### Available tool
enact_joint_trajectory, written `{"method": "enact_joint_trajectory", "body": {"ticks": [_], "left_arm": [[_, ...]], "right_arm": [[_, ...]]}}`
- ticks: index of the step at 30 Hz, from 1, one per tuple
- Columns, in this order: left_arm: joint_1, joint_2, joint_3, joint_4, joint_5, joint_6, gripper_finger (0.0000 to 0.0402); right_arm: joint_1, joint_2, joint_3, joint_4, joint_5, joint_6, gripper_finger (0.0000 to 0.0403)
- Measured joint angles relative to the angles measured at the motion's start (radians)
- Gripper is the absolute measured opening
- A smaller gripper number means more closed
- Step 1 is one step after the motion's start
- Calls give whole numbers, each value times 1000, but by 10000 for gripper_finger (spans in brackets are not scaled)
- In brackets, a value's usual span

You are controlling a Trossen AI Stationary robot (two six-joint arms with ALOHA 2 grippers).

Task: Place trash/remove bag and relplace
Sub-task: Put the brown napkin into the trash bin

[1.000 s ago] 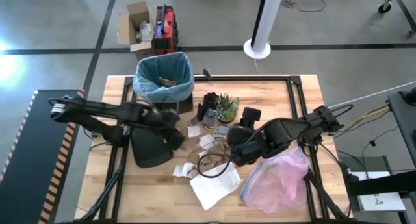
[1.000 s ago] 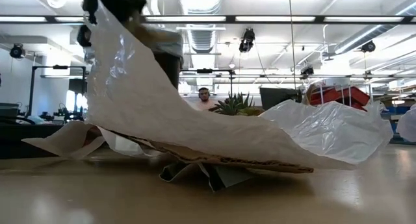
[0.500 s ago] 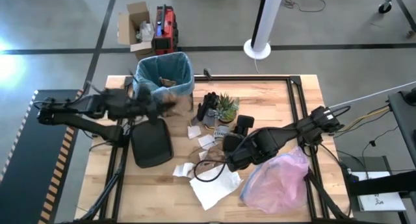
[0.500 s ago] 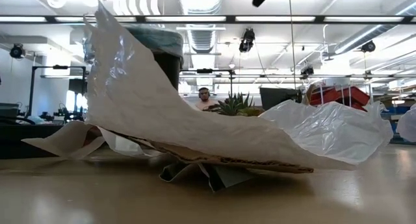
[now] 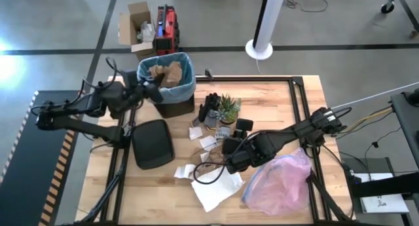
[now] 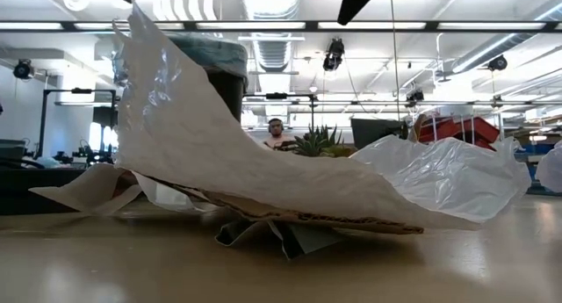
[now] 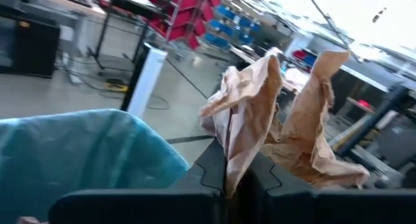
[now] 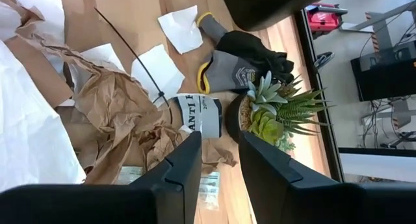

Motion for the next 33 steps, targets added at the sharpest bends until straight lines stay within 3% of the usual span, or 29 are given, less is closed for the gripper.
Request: {"method": "enact_joint_trajectory", "body": {"ticks": [7, 15, 19, 26, 29, 33], "left_arm": [[110, 18, 0, -49, -1, -2, 52], [184, 30, 0, -58, 0, 67, 146], [185, 9, 22, -182, 2, 99, 191], [186, 10, 175, -430, 14, 103, 239], [186, 9, 237, -490, 155, 91, 246], [184, 4, 260, -517, 495, 52, 244]], "right_arm": [[1, 0, 0, 6, 0, 4, 71], [3, 0, 0, 6, 0, 66, 58], [5, -2, 1, -11, -1, 115, 66], [8, -42, 2, -23, 0, 130, 86], [8, -81, 2, -21, 1, 120, 92], [7, -126, 0, -13, 3, 62, 100]]}}
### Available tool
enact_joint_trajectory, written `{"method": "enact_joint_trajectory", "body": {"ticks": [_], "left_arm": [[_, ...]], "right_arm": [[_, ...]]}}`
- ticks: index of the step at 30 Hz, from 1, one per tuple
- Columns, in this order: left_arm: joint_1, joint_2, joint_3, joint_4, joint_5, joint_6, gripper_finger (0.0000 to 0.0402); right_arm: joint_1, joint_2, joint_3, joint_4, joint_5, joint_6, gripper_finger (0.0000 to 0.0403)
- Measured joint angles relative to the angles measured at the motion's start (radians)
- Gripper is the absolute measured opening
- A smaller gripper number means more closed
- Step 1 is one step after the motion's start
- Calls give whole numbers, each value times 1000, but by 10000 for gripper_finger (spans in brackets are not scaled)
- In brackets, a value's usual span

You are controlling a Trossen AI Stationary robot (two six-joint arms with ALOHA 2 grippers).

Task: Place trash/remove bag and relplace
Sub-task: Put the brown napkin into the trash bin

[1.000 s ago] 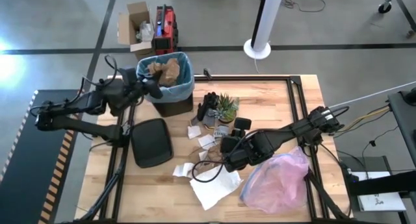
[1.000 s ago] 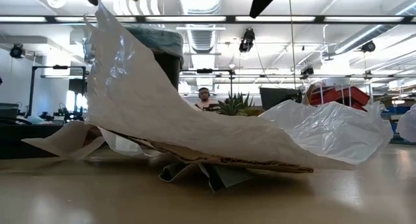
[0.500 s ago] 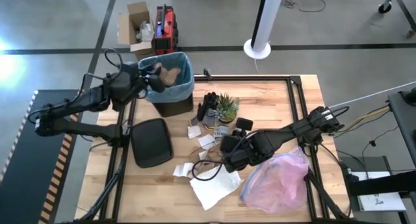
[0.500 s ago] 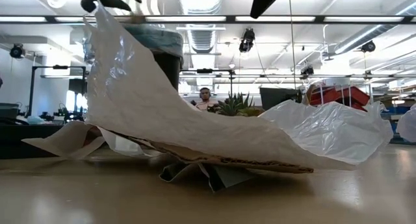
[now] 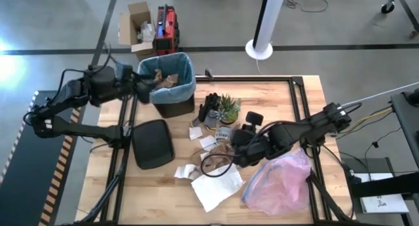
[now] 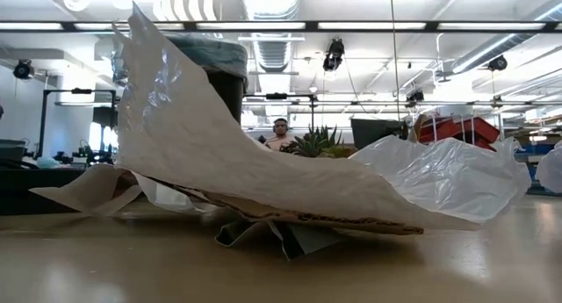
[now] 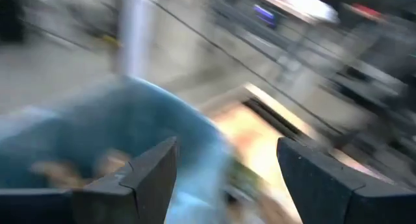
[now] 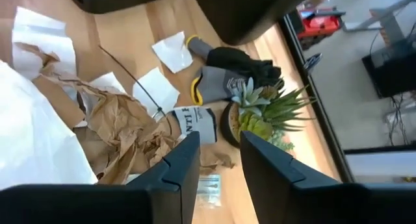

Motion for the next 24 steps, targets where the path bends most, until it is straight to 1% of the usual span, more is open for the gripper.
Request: {"method": "enact_joint_trajectory", "body": {"ticks": [2, 3, 5, 8, 10, 12, 15, 18, 21, 24], "left_arm": [[-13, -1, -14, 7, 137, -17, 239], [-25, -2, -26, 4, 182, -34, 235], [-62, 3, -50, 1, 220, -58, 227], [-146, 15, -92, 9, 223, -83, 215], [-214, 26, -124, 33, 218, -110, 208], [-291, 42, -162, 93, 187, -137, 201], [-407, 80, -226, 230, 110, -158, 193], [-495, 134, -270, 353, 36, -162, 187], [-551, 202, -281, 359, -20, -194, 183], [-583, 274, -291, 349, -34, -230, 179]], "right_arm": [[0, -16, -12, 2, -3, -40, 103], [0, -23, -20, 10, -5, -57, 105], [0, -40, -38, 20, -21, -77, 110], [0, -61, -64, 33, -61, -77, 118], [0, -76, -93, 59, -86, -78, 125], [0, -93, -133, 100, -110, -78, 131], [0, -116, -206, 163, -117, -68, 140], [0, -125, -269, 204, -119, -21, 146], [-1, -127, -314, 260, -149, 14, 152], [-1, -124, -344, 324, -196, 29, 158]]}}
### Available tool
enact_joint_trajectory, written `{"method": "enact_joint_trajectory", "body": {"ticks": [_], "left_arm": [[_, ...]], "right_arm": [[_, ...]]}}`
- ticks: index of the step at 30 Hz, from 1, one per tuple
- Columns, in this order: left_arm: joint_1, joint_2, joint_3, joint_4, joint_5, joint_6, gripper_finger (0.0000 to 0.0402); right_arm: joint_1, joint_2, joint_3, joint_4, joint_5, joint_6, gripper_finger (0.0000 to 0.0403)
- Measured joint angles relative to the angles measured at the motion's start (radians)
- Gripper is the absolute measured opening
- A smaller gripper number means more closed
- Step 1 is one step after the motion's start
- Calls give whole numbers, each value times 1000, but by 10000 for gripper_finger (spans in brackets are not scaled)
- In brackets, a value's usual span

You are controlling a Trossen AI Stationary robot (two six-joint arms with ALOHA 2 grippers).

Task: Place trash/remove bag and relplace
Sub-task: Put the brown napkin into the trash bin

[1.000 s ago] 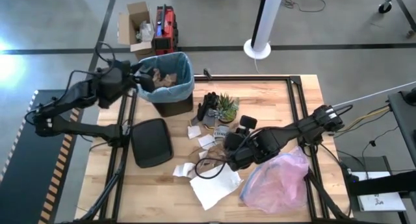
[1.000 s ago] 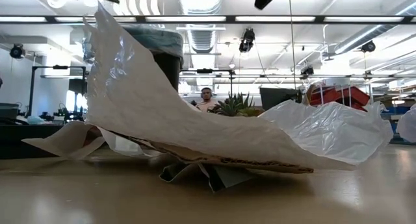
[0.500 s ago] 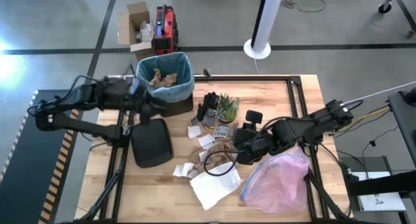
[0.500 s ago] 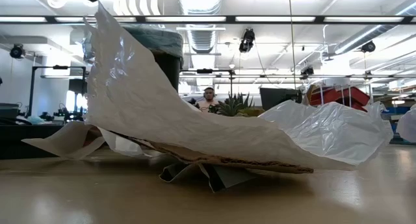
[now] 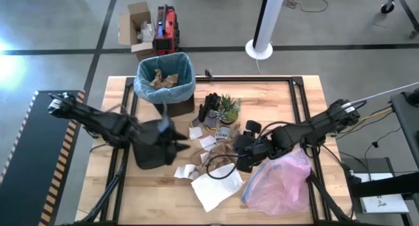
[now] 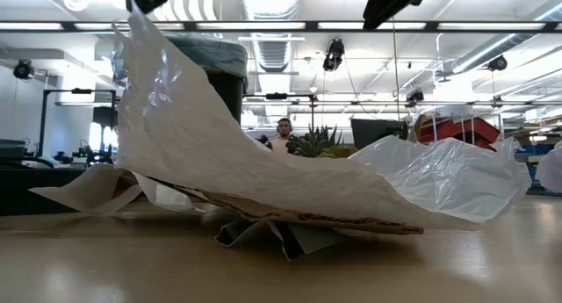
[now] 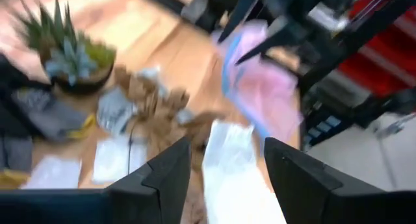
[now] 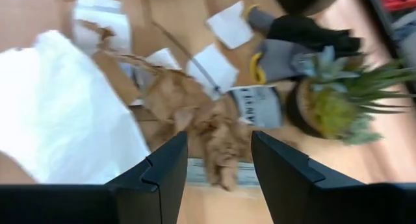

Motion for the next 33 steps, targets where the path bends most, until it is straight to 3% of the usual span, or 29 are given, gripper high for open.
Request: {"method": "enact_joint_trajectory", "body": {"ticks": [11, 25, 33], "left_arm": [[-43, 252, -5, 31, 2, -12, 176], [-43, 526, -5, 107, -40, -8, 169], [-43, 605, -6, 172, -40, -17, 174]], "right_arm": [[-4, 15, -110, 40, -125, 8, 159], [-114, 16, -403, 362, -130, 85, 164], [-128, 16, -553, 544, -156, 91, 140]]}}
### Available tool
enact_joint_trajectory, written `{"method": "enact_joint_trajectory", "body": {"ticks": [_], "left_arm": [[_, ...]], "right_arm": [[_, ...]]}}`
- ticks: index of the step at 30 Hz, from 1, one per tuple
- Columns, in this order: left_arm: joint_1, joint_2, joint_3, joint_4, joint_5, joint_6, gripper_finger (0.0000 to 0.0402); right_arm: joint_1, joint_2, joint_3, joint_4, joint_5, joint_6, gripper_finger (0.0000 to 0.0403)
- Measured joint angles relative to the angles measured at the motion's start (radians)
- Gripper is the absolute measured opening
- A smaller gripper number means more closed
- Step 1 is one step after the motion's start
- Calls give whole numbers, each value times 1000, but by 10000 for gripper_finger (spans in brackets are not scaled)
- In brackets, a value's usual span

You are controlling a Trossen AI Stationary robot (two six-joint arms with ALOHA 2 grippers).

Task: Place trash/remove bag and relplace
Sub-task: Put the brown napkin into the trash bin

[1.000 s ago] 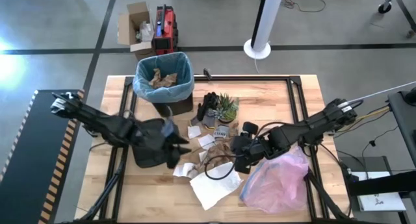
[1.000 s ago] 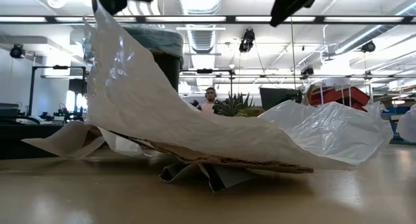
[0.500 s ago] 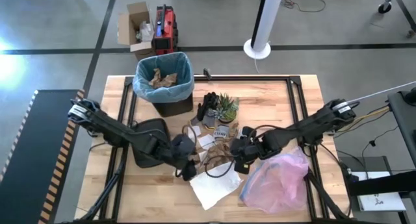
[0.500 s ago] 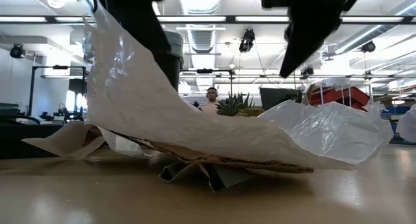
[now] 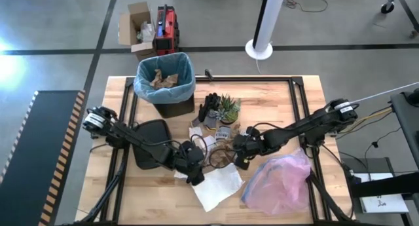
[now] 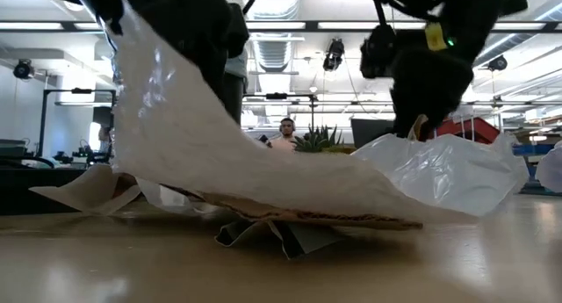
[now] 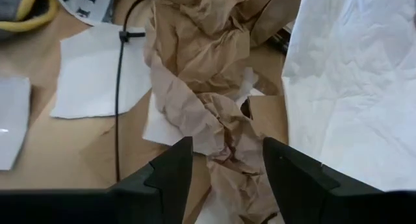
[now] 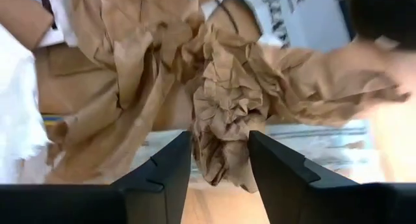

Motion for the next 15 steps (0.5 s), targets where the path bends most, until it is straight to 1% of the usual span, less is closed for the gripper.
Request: {"method": "enact_joint_trajectory", "body": {"ticks": [3, 8, 14, 15], "left_arm": [[0, 15, 0, 7, 0, -2, 176], [0, 35, 0, 28, 0, -17, 181], [0, 29, 4, 32, 9, -19, 186], [0, 21, 8, 30, 13, -20, 187]], "right_arm": [[-2, 0, -50, 53, 0, 43, 124], [-5, 0, -105, 128, 7, 49, 89], [-5, -2, -106, 136, -1, 36, 16], [-5, -8, -104, 134, -8, 35, 8]]}}
